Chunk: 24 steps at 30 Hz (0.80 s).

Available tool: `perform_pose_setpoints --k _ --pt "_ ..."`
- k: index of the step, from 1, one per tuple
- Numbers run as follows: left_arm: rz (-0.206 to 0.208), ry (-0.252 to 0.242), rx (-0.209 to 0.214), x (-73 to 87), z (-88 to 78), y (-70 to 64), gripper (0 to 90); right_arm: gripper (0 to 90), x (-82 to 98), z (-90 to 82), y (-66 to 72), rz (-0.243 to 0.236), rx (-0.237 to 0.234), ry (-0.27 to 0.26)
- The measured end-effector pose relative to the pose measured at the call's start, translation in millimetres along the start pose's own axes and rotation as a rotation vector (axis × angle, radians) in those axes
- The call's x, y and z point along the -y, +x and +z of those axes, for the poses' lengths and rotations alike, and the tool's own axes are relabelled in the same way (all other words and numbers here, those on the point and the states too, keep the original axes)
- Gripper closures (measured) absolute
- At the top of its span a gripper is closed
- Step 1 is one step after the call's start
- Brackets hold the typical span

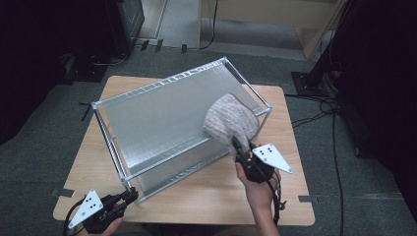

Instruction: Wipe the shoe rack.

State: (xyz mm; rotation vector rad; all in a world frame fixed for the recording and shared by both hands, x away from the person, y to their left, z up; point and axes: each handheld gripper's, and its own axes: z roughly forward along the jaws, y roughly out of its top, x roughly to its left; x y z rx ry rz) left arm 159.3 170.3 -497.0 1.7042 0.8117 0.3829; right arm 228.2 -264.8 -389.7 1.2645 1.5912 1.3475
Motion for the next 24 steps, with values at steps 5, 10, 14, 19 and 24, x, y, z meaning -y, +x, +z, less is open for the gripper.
perform_pose_setpoints --k 5,10,14,19,24 --pt "-0.002 0.000 0.000 0.1 0.1 -0.2 78.6 69.5 -3.4 3.7 -29.0 0.030 0.087 0.011" --pt "-0.002 -0.002 0.001 0.2 0.2 0.1 78.6 69.4 -3.2 3.5 -41.8 0.038 0.141 0.018" --pt "-0.001 -0.002 0.001 0.2 0.3 0.0 78.6 69.3 -2.5 3.4 -45.4 0.046 0.176 0.016" --pt "0.000 -0.002 0.002 0.2 0.2 0.1 78.7 69.3 -2.7 4.0 -51.3 0.064 0.226 0.021" --pt "0.004 0.000 0.003 0.1 0.1 0.4 78.7 69.3 2.6 3.6 -62.9 0.092 0.298 0.027"
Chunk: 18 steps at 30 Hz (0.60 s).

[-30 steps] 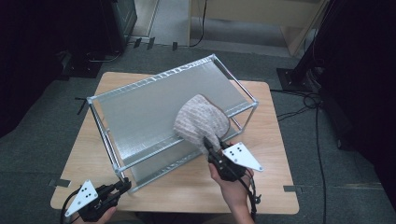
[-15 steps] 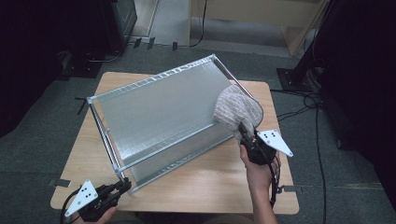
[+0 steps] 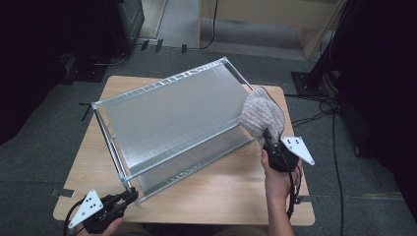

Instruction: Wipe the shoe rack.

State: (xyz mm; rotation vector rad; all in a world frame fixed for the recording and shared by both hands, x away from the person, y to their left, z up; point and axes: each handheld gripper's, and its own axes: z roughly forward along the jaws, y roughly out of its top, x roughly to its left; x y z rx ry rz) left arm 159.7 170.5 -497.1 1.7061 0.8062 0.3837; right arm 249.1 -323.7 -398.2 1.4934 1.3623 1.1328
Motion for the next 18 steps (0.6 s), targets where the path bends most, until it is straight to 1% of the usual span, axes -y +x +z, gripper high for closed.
perform_pose_setpoints --k 3,5,7,8,9,10,11,12,13,14,15,16,17,18 --pt "-0.003 0.000 0.003 -0.1 0.0 0.4 78.7 69.4 6.3 3.6 -9.1 0.039 0.027 0.015" --pt "-0.005 -0.001 0.004 -0.1 0.1 0.4 78.7 69.4 13.0 6.2 -13.5 0.043 0.049 0.029" --pt "-0.006 -0.001 0.005 -0.2 0.1 0.5 78.6 69.5 20.0 8.1 -17.2 0.061 0.059 0.045" --pt "-0.007 -0.002 0.005 -0.3 0.3 0.5 78.6 69.5 23.6 9.4 -19.4 0.061 0.064 0.053" --pt "-0.007 -0.002 0.005 -0.4 0.5 0.4 78.6 69.5 27.3 10.7 -21.1 0.061 0.074 0.071" --pt "-0.007 0.000 0.004 -0.6 0.6 0.2 78.6 69.5 36.4 15.1 -24.5 0.061 0.073 0.104" --pt "-0.006 0.001 0.005 -0.6 0.9 0.1 78.6 69.5 36.4 15.1 -24.5 0.061 0.073 0.104" --pt "-0.004 0.003 0.005 -0.6 1.0 -0.1 78.7 69.5 46.8 19.9 -26.5 0.049 0.074 0.148" --pt "-0.004 0.003 0.006 -0.6 1.1 -0.3 78.7 69.5 46.8 19.9 -26.5 0.049 0.074 0.148" --pt "-0.005 0.003 0.007 -0.5 1.1 -0.4 78.7 69.5 52.2 22.6 -27.0 0.040 0.074 0.174" --pt "-0.004 0.002 0.009 -0.5 1.4 -1.1 78.7 69.5 63.8 29.5 -28.1 0.030 0.070 0.238" --pt "-0.004 0.002 0.009 -0.5 1.4 -1.1 78.7 69.5 63.8 29.5 -28.1 0.030 0.070 0.238" --pt "-0.005 0.002 0.011 -0.5 1.6 -1.5 78.7 69.5 76.7 36.3 -28.0 0.022 0.060 0.304" --pt "-0.007 0.002 0.014 -0.6 1.6 -2.0 78.7 69.5 76.7 36.3 -28.0 0.022 0.060 0.304"
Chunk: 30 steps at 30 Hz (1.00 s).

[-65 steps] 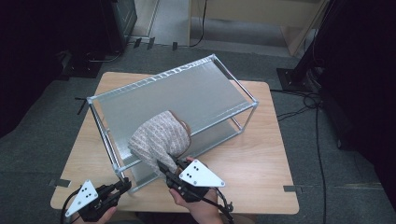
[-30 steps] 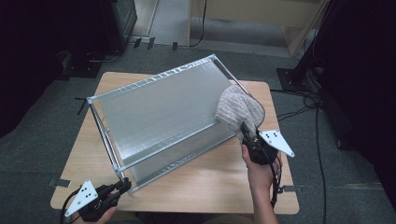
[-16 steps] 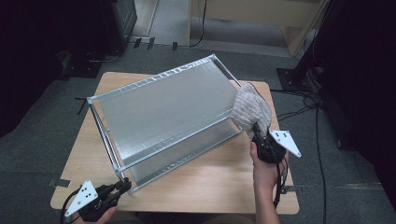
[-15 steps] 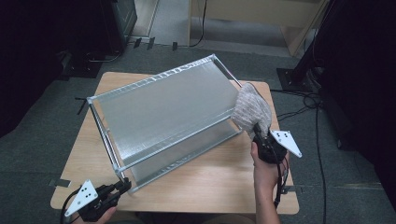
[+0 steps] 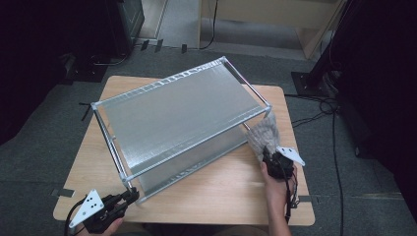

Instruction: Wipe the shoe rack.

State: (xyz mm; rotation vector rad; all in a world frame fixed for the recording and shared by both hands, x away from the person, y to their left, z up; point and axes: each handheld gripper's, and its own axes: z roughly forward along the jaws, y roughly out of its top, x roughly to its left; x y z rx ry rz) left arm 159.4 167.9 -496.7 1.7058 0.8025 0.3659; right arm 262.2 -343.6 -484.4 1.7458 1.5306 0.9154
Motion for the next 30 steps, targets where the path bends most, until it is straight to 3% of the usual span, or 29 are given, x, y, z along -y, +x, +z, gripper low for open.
perform_pose_setpoints --k 1,4,7,10,15,20,22,25,30 --pt "0.000 0.000 0.002 -0.1 -0.2 -0.3 78.7 69.5 10.2 9.4 2.6 -0.027 -0.006 0.054" --pt "0.000 -0.001 0.006 -0.4 -0.6 -0.5 78.7 69.5 18.0 15.6 7.5 -0.065 -0.004 0.090" --pt "-0.002 -0.002 0.009 -0.2 -0.4 0.0 78.6 69.6 17.1 13.9 10.8 -0.070 -0.021 0.064" --pt "0.000 -0.002 0.012 -0.2 0.5 0.2 78.6 69.9 6.8 3.4 17.4 -0.086 -0.048 0.000" --pt "0.000 -0.001 0.014 -0.2 1.1 0.1 78.6 70.2 -23.1 -24.2 33.9 -0.120 -0.092 -0.155" --pt "0.000 -0.002 0.013 -0.3 0.0 0.2 78.7 70.3 -46.4 -46.6 42.0 -0.139 -0.094 -0.317" --pt "0.000 0.000 0.013 -0.4 -0.8 0.9 78.7 70.2 -47.5 -44.0 42.6 -0.156 -0.092 -0.301" --pt "-0.001 0.006 0.019 -1.1 -1.5 1.5 78.7 70.2 -39.2 -27.3 40.6 -0.178 -0.072 -0.218" --pt "-0.007 0.007 0.021 -1.0 -2.8 3.1 78.6 70.2 -18.3 -0.8 35.9 -0.132 -0.071 -0.064"
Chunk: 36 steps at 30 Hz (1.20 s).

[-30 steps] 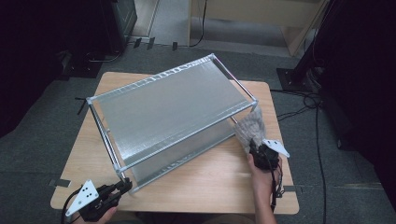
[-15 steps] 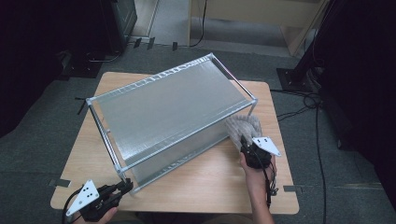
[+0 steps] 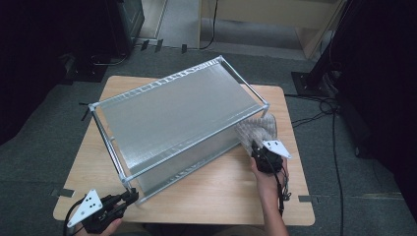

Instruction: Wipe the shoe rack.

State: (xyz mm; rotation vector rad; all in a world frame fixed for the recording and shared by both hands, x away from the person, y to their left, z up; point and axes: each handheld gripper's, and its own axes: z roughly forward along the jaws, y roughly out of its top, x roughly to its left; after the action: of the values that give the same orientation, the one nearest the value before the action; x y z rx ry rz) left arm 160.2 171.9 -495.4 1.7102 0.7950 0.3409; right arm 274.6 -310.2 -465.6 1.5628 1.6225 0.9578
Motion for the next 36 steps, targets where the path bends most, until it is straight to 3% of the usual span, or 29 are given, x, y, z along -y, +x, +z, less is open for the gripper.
perform_pose_setpoints --k 2,4,7,8,9,12,15,19,23,26,36 --pt "0.002 0.001 0.002 0.2 -0.2 0.5 78.6 70.2 3.1 3.5 5.3 -0.015 -0.022 0.017" --pt "0.004 0.001 0.003 0.3 0.0 0.7 78.6 70.1 2.2 2.4 15.9 -0.048 -0.067 -0.002" --pt "0.006 0.002 0.005 0.7 0.4 1.1 78.6 70.0 3.4 1.2 37.6 -0.120 -0.170 -0.013" --pt "0.006 0.002 0.005 0.7 0.4 1.2 78.6 69.9 9.1 5.3 51.5 -0.182 -0.227 0.011" --pt "0.006 0.002 0.005 0.7 0.4 1.1 78.6 69.9 9.1 5.3 51.5 -0.182 -0.227 0.011" --pt "0.007 0.003 0.004 0.6 0.3 1.1 78.5 69.6 22.3 17.3 66.6 -0.256 -0.260 0.081" --pt "0.007 0.003 0.004 0.7 0.2 1.0 78.6 69.5 28.9 28.0 67.4 -0.242 -0.228 0.100" --pt "0.006 0.004 0.006 0.7 -0.4 1.5 78.6 69.5 16.4 37.7 50.1 -0.172 -0.133 0.073" --pt "0.006 0.004 0.005 0.9 -1.3 2.2 78.5 70.0 0.4 44.1 20.5 -0.020 -0.021 0.013" --pt "0.002 0.004 0.007 1.1 -2.1 2.6 78.5 70.7 -3.3 40.6 1.6 0.037 0.073 -0.011" --pt "0.009 0.007 0.023 1.8 -7.7 7.5 78.6 72.7 2.4 18.3 -20.0 0.077 0.112 -0.032"
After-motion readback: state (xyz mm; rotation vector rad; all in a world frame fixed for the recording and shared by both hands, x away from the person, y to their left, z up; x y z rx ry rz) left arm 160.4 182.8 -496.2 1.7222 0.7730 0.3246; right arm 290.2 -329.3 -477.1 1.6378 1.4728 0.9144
